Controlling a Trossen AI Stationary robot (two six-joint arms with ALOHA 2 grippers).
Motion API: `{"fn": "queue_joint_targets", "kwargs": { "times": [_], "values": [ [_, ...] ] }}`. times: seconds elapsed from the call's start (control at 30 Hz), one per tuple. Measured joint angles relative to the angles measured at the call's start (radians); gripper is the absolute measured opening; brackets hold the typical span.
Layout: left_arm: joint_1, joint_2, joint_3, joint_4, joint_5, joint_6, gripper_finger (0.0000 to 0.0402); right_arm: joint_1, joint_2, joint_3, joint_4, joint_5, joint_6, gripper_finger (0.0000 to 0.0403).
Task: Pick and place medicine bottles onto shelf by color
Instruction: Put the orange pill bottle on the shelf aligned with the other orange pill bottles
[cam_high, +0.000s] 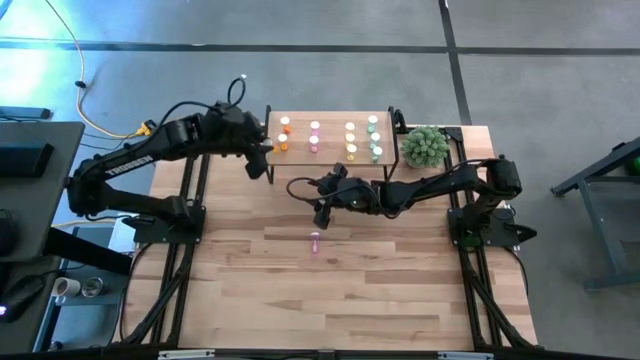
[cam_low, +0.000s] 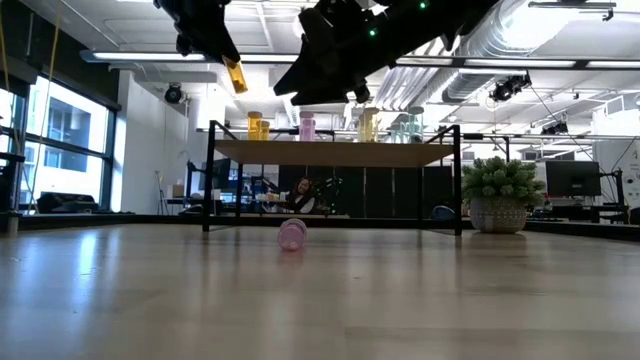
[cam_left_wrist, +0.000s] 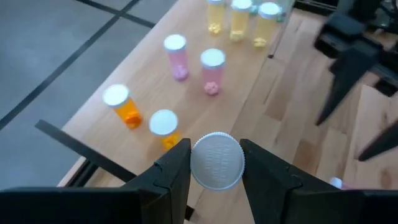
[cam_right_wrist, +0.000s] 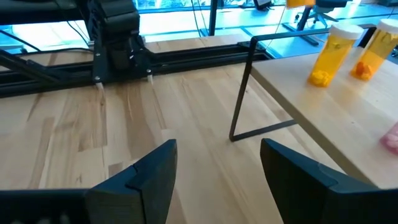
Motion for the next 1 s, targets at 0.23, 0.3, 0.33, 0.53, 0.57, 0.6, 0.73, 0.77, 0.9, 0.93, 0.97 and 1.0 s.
{"fn": "queue_joint_targets", "kwargs": {
  "times": [0.23,0.3,0.33,0.53,0.57,0.6,0.73,0.77,0.9,0.93,0.97,1.0],
  "values": [
    [0.006,0.100,0.000,-0.004,-0.001,0.034,0.0117,0.000,0.000,0.000,-0.002,0.000,0.000,0.0223],
    [0.006,0.136,0.000,-0.005,0.000,0.048,0.0117,0.000,0.000,0.001,-0.008,0.000,0.000,0.0223],
    [0.007,0.151,0.000,-0.005,0.004,0.054,0.0117,0.000,0.000,0.001,-0.012,0.000,0.000,0.0223],
    [0.007,0.200,0.004,-0.014,0.016,0.065,0.0117,0.000,0.000,0.001,-0.043,0.000,0.017,0.0223],
    [0.006,0.209,0.016,-0.032,0.020,0.064,0.0117,0.000,0.000,0.001,-0.044,0.000,0.018,0.0223],
    [0.006,0.221,0.034,-0.055,0.022,0.064,0.0117,0.000,0.000,0.001,-0.045,0.000,0.017,0.0223],
    [0.006,0.276,0.105,-0.142,0.025,0.064,0.0117,-0.001,0.000,0.001,-0.045,0.000,0.016,0.0223],
    [0.006,0.288,0.118,-0.154,0.025,0.064,0.0117,-0.002,0.001,0.001,-0.045,0.000,0.017,0.0223],
    [0.006,0.319,0.156,-0.157,0.024,0.064,0.0117,-0.002,0.001,0.001,-0.047,0.000,0.019,0.0223],
    [0.006,0.326,0.163,-0.157,0.024,0.064,0.0117,-0.002,0.001,0.001,-0.047,0.000,0.019,0.0223],
    [0.006,0.332,0.169,-0.158,0.024,0.065,0.0117,-0.002,0.001,0.001,-0.049,0.000,0.019,0.0223],
    [0.006,0.338,0.174,-0.158,0.024,0.065,0.0117,-0.002,0.001,0.001,-0.051,0.000,0.019,0.0223]
  ]
}}
